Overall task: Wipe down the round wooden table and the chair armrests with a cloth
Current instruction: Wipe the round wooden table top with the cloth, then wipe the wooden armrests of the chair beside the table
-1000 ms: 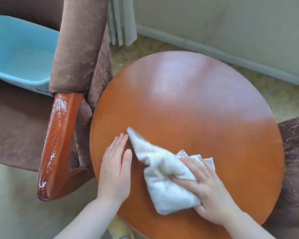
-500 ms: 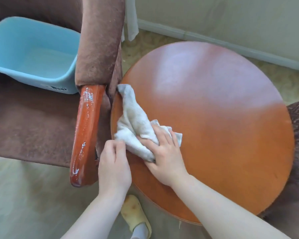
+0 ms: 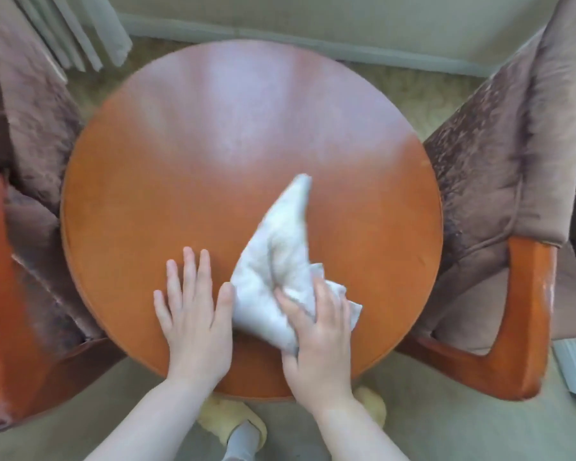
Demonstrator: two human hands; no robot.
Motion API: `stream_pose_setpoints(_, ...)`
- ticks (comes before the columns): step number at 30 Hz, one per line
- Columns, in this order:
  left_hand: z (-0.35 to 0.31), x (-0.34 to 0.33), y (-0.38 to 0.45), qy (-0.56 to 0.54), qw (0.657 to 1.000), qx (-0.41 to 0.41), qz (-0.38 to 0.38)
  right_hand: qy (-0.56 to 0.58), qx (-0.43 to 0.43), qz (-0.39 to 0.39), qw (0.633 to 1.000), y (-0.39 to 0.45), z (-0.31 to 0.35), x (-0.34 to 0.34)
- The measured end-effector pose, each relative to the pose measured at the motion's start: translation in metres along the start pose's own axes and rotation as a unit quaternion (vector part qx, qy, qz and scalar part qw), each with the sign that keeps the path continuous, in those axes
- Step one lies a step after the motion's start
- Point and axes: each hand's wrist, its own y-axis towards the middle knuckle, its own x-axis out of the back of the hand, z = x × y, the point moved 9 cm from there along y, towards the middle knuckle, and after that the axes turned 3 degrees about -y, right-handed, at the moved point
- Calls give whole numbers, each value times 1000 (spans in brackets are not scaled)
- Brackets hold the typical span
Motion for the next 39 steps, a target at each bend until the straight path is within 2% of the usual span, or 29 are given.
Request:
stream_pose_setpoints(1, 1, -2, -1, 8, 1000, -2, -1, -7, 116, 65, 991, -30, -1, -1)
stream_pose_setpoints(2, 1, -4, -3, 18, 1000, -3, -1, -11, 195, 112, 974, -49, -17, 4)
stream_pose_setpoints(3, -1, -6, -4, 32, 999, -7, -2, -17, 231, 140, 963, -53, -42, 15)
stream_pose_setpoints(5, -8, -9, -7, 69, 997, -12, -12, -19, 211, 107, 972, -23, -96, 45)
stream_pose_setpoints(7, -22, -17, -7, 82, 996, -14, -14, -45, 106, 33, 993, 31, -139, 63)
stream_pose_setpoints(9, -44, -30, -8, 73, 997, -24, -13, -79, -74, -51, 993, 87, -159, 70)
stream_pose_setpoints(11, -62, -46, -10, 50, 998, -26, -4, -37, -294, -106, 949, 112, -160, 66)
stream_pose_setpoints(12, -68, -53, -11, 33, 999, -13, -2, -18, -360, -125, 924, 112, -153, 63)
stream_pose_setpoints(13, -71, -58, -8, 19, 1000, 2, -3, -16, -373, -136, 918, 109, -143, 61)
stream_pose_setpoints(14, -72, -64, -4, 18, 1000, 17, 3, -30, -330, -113, 937, 109, -128, 59)
stream_pose_setpoints(16, -84, -72, 4, -19, 999, 32, 23, -35, -165, 28, 985, 97, -102, 58)
stream_pose_setpoints(17, -95, -78, 8, -59, 997, 24, 38, -20, -102, 100, 990, 88, -103, 64)
stream_pose_setpoints(18, -111, -84, 9, -127, 990, 24, 60, 17, -80, 164, 983, 79, -113, 76)
stream_pose_setpoints(19, -135, -87, 4, -208, 974, 36, 78, 65, -96, 203, 972, 70, -130, 92)
stream_pose_setpoints(21, -186, -102, -7, -278, 951, 34, 131, 152, -142, 197, 958, 51, -164, 145)
stream_pose_setpoints(23, -247, -117, -22, -255, 951, -37, 171, 259, -166, 98, 946, 33, -193, 218)
stream_pose_setpoints(26, -337, -126, -38, -217, 947, -176, 158, 420, -208, -81, 880, 13, -240, 298)
stream_pose_setpoints(29, -417, -147, -38, -158, 930, -300, 139, 467, -242, -234, 818, 9, -279, 303)
stream_pose_setpoints(30, -436, -160, -34, -107, 929, -327, 135, 448, -263, -265, 812, 11, -287, 291)
stream_pose_setpoints(31, -449, -176, -29, -21, 927, -351, 128, 401, -286, -278, 825, 14, -292, 276)
stream_pose_setpoints(32, -452, -194, -25, 91, 917, -371, 119, 339, -307, -264, 849, 15, -294, 258)
stream_pose_setpoints(34, -442, -224, -16, 276, 866, -407, 95, 233, -335, -180, 895, 4, -299, 213)
stream_pose_setpoints(36, -435, -235, -10, 331, 830, -440, 89, 192, -324, -131, 917, -25, -308, 194)
stream_pose_setpoints(38, -435, -239, -4, 345, 820, -442, 116, 248, -321, -66, 912, -59, -322, 183)
stream_pose_setpoints(39, -435, -240, -1, 362, 818, -429, 127, 319, -351, -18, 880, -72, -333, 175)
